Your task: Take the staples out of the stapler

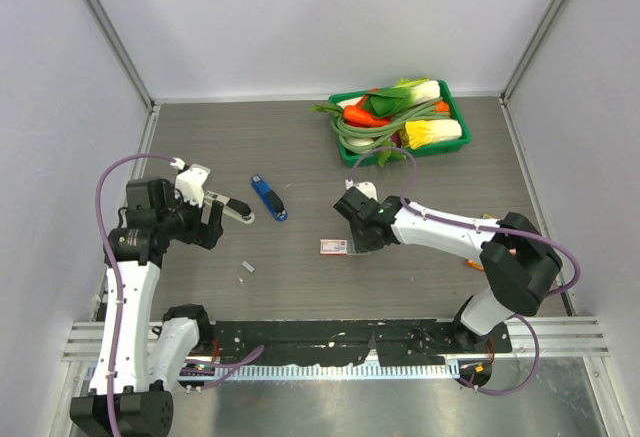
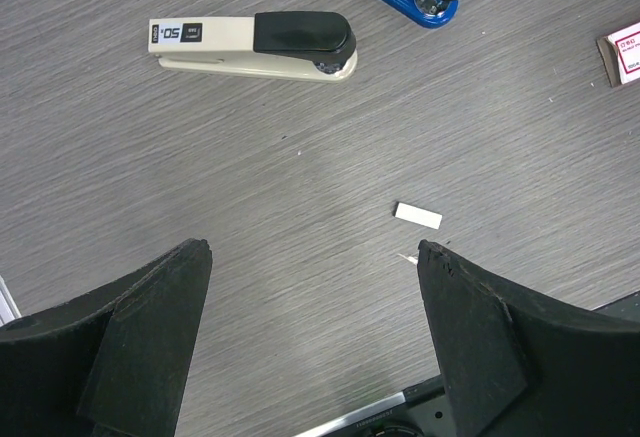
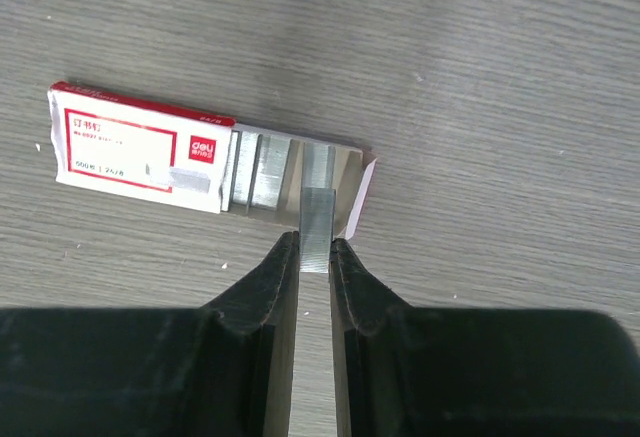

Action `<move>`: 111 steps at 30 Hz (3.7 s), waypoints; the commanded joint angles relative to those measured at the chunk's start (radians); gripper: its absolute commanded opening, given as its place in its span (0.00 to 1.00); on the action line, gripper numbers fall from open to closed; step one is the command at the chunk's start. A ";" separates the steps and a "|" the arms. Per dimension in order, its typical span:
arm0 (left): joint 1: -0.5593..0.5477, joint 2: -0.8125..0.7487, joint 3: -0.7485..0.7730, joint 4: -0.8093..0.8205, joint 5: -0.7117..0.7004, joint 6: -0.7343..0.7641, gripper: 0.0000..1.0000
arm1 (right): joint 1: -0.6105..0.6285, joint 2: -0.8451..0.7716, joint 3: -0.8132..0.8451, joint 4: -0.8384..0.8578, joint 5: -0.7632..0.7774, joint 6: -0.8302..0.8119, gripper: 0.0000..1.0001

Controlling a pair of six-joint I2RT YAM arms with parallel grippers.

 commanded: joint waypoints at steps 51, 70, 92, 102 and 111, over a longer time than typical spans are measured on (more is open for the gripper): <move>-0.037 -0.004 -0.057 0.080 0.008 0.003 0.87 | -0.047 0.118 0.128 -0.077 -0.151 -0.121 0.01; -0.037 -0.012 -0.057 0.080 -0.008 0.019 0.88 | -0.047 0.110 0.165 -0.126 -0.122 -0.142 0.01; -0.037 -0.014 -0.060 0.080 -0.014 0.025 0.88 | -0.047 0.196 0.217 -0.140 -0.154 -0.172 0.01; -0.037 -0.024 -0.057 0.074 -0.023 0.025 0.88 | -0.046 0.210 0.219 -0.131 -0.183 -0.175 0.01; -0.037 -0.026 -0.059 0.072 -0.021 0.025 0.88 | -0.039 0.213 0.219 -0.108 -0.217 -0.169 0.01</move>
